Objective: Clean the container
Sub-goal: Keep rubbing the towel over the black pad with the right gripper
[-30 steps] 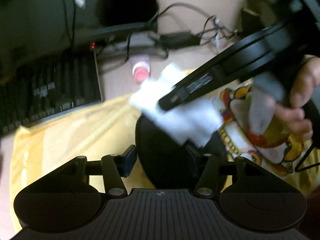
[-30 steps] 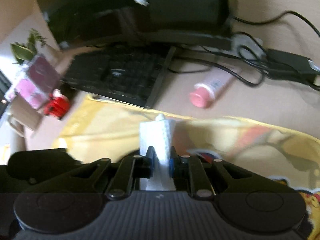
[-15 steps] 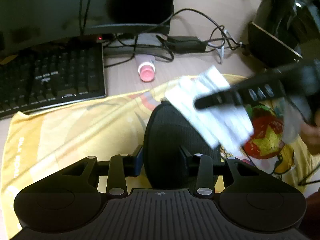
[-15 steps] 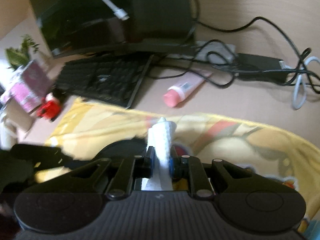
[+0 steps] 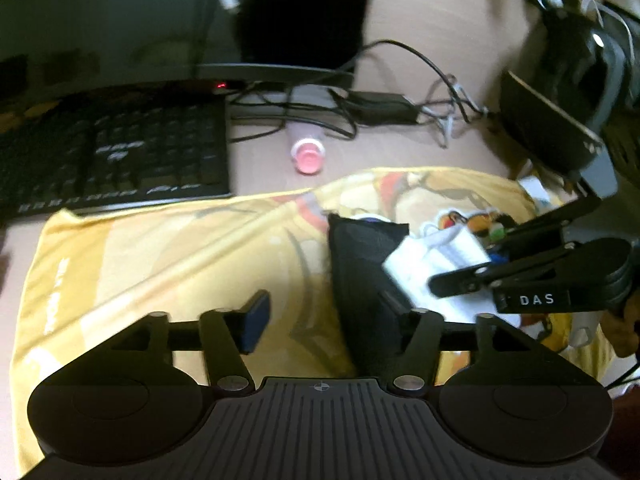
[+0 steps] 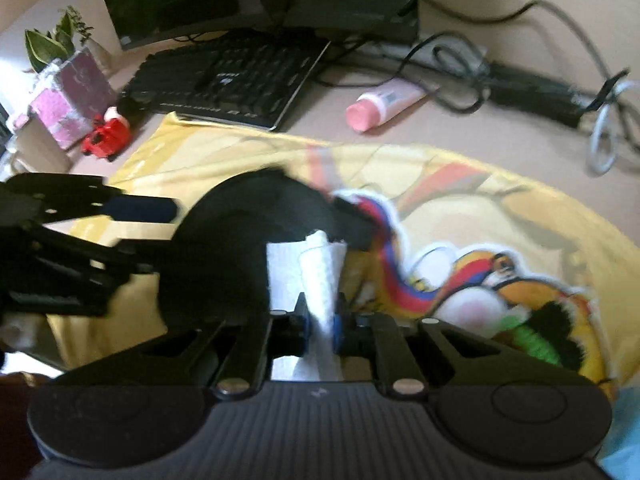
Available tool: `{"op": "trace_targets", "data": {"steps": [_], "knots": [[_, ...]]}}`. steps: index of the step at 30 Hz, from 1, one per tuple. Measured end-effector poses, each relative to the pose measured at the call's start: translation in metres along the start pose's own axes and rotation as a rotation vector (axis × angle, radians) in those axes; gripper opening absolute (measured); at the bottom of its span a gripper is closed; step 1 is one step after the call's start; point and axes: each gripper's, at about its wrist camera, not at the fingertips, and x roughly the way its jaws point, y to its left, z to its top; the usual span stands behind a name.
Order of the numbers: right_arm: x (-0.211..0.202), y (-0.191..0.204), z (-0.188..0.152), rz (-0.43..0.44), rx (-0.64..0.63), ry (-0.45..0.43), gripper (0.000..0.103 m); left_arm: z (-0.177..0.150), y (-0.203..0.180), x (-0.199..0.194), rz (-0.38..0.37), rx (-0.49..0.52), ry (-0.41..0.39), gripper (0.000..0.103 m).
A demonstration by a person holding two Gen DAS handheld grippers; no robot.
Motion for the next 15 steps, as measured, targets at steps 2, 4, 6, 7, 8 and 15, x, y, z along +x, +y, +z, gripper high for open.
{"op": "trace_targets", "data": {"steps": [2,4,6,7,8,15], "knots": [[-0.006,0.002,0.0,0.031,0.016,-0.018,0.017,-0.001,0.007,-0.004,0.016,-0.025,-0.009,0.073],[-0.013,0.009,0.001,0.182,0.055,-0.025,0.017,0.0,0.012,-0.008,0.028,-0.051,-0.021,0.074],[-0.011,0.024,-0.002,0.296,0.042,-0.006,0.017,0.002,0.016,-0.01,0.022,-0.08,-0.03,0.074],[-0.009,0.033,-0.006,0.326,0.013,0.011,0.017,0.003,0.016,-0.011,0.015,-0.092,-0.033,0.075],[-0.005,0.043,-0.01,0.332,-0.022,0.027,0.017,0.005,0.014,-0.01,0.009,-0.091,-0.035,0.077],[0.003,0.029,-0.024,0.202,0.005,0.069,0.017,0.002,-0.012,-0.002,-0.021,-0.021,-0.009,0.083]]}}
